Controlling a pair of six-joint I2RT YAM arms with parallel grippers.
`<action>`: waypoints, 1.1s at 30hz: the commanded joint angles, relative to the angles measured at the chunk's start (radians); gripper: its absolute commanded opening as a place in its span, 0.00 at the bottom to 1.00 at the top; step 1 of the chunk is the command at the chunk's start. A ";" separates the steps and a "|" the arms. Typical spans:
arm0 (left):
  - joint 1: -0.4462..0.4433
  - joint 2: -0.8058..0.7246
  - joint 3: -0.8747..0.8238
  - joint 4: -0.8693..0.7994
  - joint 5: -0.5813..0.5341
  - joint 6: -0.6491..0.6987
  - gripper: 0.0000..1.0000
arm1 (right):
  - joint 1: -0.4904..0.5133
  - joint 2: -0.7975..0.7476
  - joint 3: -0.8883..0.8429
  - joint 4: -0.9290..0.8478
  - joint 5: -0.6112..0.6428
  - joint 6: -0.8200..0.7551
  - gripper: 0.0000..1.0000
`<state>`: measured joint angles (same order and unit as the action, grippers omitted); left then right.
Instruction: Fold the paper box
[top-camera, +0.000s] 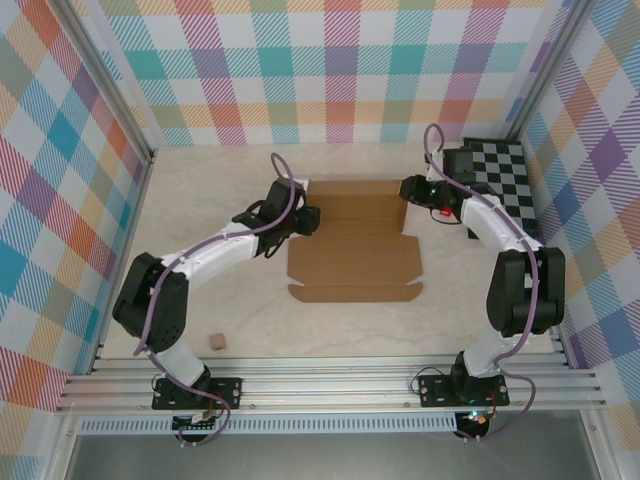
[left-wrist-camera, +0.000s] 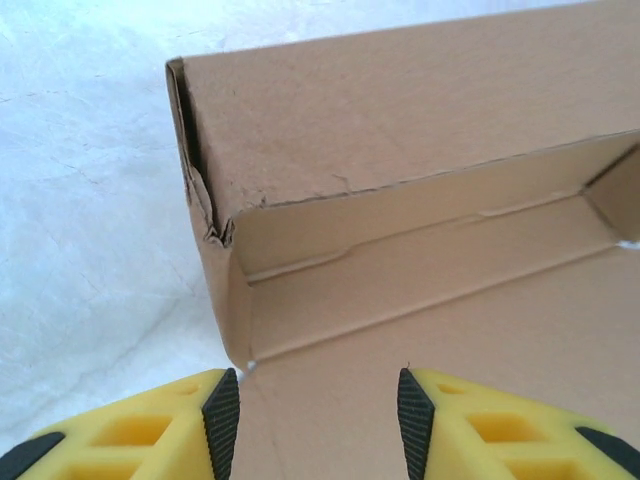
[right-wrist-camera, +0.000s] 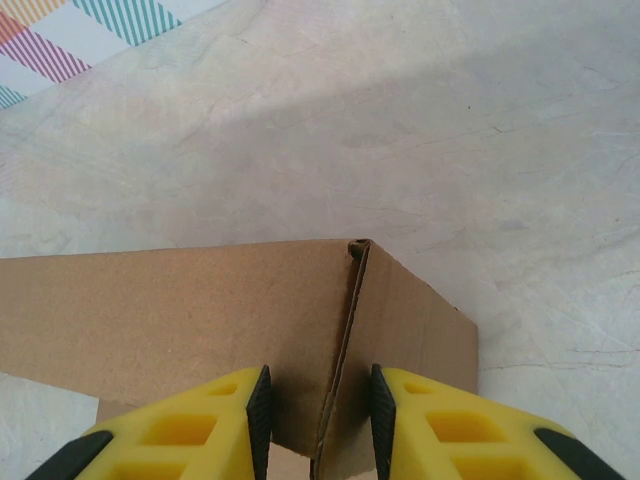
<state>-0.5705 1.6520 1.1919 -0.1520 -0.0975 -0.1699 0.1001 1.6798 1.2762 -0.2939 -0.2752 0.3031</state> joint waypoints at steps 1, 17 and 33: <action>0.042 -0.080 0.037 -0.144 0.089 -0.068 0.49 | 0.006 -0.003 -0.031 -0.060 0.044 -0.006 0.33; 0.253 0.097 0.229 -0.082 0.418 -0.348 0.50 | 0.007 -0.014 -0.021 -0.078 0.038 -0.033 0.34; 0.166 0.196 0.258 -0.039 0.396 -0.412 0.47 | 0.015 -0.010 -0.017 -0.080 0.031 -0.034 0.34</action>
<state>-0.3939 1.8366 1.4246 -0.1879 0.2939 -0.5705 0.1066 1.6741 1.2758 -0.3000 -0.2577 0.2981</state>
